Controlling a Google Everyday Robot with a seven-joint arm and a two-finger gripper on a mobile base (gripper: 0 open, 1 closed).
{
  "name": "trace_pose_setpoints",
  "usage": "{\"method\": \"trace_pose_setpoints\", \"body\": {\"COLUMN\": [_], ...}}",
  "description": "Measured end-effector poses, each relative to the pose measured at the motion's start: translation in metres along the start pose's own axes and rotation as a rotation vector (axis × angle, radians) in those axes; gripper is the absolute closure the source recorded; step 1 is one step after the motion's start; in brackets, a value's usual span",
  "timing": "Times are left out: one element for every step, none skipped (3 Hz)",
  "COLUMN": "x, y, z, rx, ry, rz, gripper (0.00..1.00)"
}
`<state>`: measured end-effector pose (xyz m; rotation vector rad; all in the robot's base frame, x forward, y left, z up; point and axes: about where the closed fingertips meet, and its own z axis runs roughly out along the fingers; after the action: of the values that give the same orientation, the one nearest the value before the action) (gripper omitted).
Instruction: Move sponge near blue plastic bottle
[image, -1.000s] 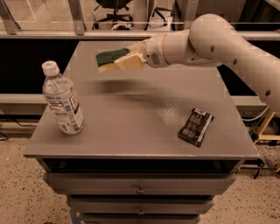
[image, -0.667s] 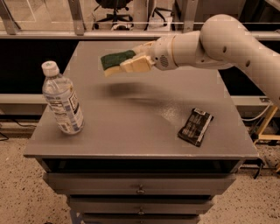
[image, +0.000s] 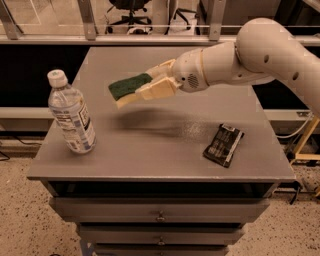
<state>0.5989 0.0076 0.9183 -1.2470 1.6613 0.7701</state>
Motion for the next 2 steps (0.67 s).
{"method": "trace_pose_setpoints", "body": {"x": [0.005,0.008], "y": [0.021,0.034], "z": [0.010,0.017], "rx": [-0.101,-0.151], "ry": [-0.020,-0.024], "rz": [0.002,-0.038], "gripper": [1.00,1.00]}}
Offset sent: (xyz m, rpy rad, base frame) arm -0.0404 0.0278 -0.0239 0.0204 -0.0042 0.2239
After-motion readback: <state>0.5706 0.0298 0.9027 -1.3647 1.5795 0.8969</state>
